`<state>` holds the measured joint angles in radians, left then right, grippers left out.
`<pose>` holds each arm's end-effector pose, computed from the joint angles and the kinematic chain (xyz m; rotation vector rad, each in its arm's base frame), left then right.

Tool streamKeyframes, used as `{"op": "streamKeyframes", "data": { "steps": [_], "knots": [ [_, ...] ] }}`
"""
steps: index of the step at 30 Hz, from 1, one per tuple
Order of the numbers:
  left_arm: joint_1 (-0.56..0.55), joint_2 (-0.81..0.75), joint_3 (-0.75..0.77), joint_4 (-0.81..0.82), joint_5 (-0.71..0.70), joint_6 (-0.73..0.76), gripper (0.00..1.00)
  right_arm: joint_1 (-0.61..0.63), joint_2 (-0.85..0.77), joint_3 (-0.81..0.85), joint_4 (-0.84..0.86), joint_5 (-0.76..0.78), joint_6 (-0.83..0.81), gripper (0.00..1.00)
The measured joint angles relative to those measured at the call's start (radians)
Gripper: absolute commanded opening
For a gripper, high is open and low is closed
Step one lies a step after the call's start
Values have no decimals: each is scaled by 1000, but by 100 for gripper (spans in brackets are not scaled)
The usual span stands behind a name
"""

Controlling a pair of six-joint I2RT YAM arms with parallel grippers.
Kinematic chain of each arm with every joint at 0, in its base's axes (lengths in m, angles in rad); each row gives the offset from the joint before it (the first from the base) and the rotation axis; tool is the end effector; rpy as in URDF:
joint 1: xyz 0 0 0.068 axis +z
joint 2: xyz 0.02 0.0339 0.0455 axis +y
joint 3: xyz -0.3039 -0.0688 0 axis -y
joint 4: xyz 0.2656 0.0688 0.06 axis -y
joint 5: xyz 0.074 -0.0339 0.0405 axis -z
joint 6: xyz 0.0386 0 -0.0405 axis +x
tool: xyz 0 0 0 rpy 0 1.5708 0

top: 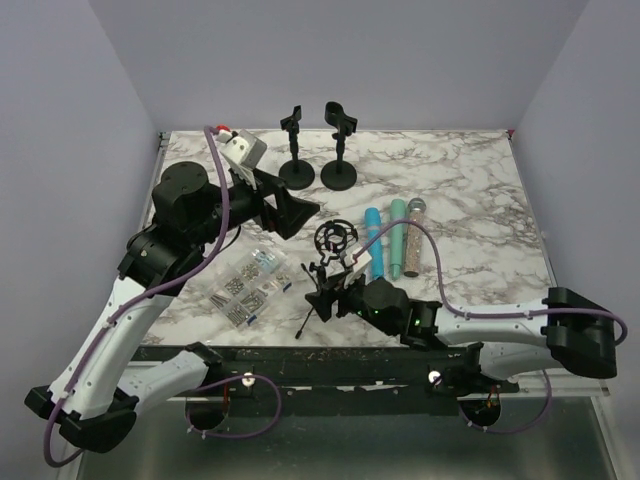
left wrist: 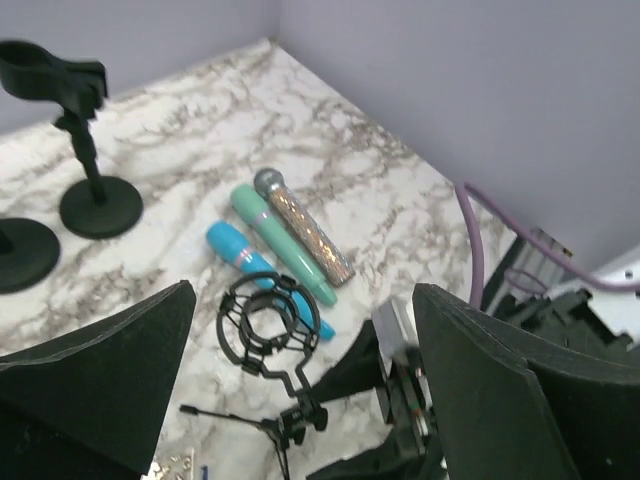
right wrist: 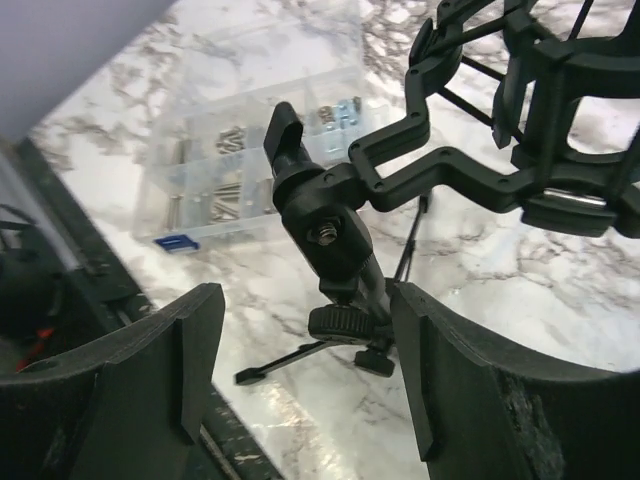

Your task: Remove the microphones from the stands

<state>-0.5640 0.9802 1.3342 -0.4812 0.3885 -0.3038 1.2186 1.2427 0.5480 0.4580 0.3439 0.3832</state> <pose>0.1510 -0.1128 0.5004 0.5306 1.7058 -0.9656 0.1060 0.2506 0.2514 -0.5207 1.7986 0.8246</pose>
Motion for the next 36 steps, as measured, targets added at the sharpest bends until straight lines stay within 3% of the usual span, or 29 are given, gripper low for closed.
{"op": "streamKeyframes", "data": {
  "steps": [4,8,12,16,24,36],
  "knots": [
    [6,-9,12,57,-78,12,94,59,96,11,64,152,-107,61],
    [9,-36,-62,110,-145,38,94,83,146,13,130,237,-178,34],
    [18,-64,-161,128,-200,69,94,96,156,13,182,286,-222,15],
    [22,-82,-210,132,-248,89,94,100,158,12,193,297,-247,4],
    [24,-153,-226,174,-298,103,94,110,81,26,141,298,-252,0],
    [26,-168,-238,189,-314,102,94,61,35,260,103,378,-388,0]
  ]
}}
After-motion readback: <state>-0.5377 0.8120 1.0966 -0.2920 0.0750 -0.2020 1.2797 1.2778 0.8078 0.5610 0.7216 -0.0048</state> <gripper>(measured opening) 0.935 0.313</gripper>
